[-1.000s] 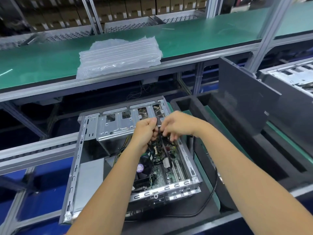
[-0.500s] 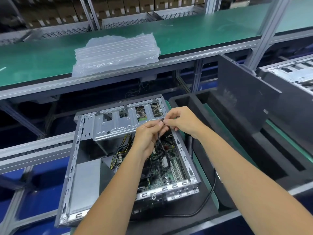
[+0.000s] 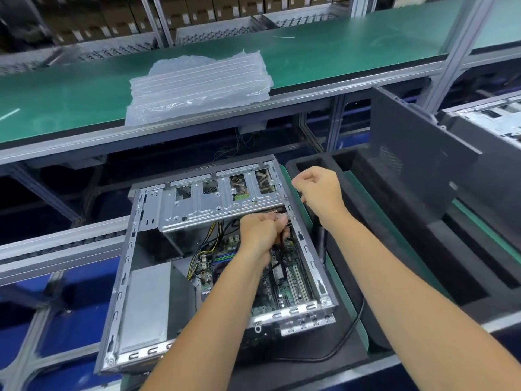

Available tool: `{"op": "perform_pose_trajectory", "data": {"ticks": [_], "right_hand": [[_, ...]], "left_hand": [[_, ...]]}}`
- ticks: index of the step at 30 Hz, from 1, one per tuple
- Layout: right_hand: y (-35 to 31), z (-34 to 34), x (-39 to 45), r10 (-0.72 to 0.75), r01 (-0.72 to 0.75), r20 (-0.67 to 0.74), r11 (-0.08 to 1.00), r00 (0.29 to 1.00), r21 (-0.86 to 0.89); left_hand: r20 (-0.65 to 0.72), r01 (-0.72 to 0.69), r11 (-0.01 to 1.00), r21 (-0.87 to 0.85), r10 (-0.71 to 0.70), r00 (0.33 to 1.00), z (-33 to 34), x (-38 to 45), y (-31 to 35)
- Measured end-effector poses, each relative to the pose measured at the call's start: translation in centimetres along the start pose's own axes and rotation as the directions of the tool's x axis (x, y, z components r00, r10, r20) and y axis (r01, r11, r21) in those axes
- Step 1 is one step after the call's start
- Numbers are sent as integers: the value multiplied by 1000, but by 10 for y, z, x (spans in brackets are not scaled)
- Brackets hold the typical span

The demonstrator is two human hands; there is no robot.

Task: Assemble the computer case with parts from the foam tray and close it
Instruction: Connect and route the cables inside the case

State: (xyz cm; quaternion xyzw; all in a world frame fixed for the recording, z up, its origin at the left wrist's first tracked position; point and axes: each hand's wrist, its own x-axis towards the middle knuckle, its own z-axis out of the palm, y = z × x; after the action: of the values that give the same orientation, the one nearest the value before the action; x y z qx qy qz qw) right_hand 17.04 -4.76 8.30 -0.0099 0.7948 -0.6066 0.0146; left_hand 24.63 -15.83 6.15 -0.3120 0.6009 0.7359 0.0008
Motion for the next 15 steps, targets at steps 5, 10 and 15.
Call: {"op": "perform_pose_trajectory", "data": {"ticks": [5, 10, 15], "right_hand": [[-1, 3, 0, -2, 2, 4, 1000, 1000, -21], [2, 6, 0, -39, 43, 36, 994, 999, -100], [3, 12, -3, -107, 114, 50, 980, 993, -162]], "left_hand": [[-152, -36, 997, 75, 47, 987, 18, 0, -13], [-257, -45, 997, 71, 62, 965, 24, 0, -19], [-312, -143, 951, 274, 228, 922, 21, -1, -22]]}}
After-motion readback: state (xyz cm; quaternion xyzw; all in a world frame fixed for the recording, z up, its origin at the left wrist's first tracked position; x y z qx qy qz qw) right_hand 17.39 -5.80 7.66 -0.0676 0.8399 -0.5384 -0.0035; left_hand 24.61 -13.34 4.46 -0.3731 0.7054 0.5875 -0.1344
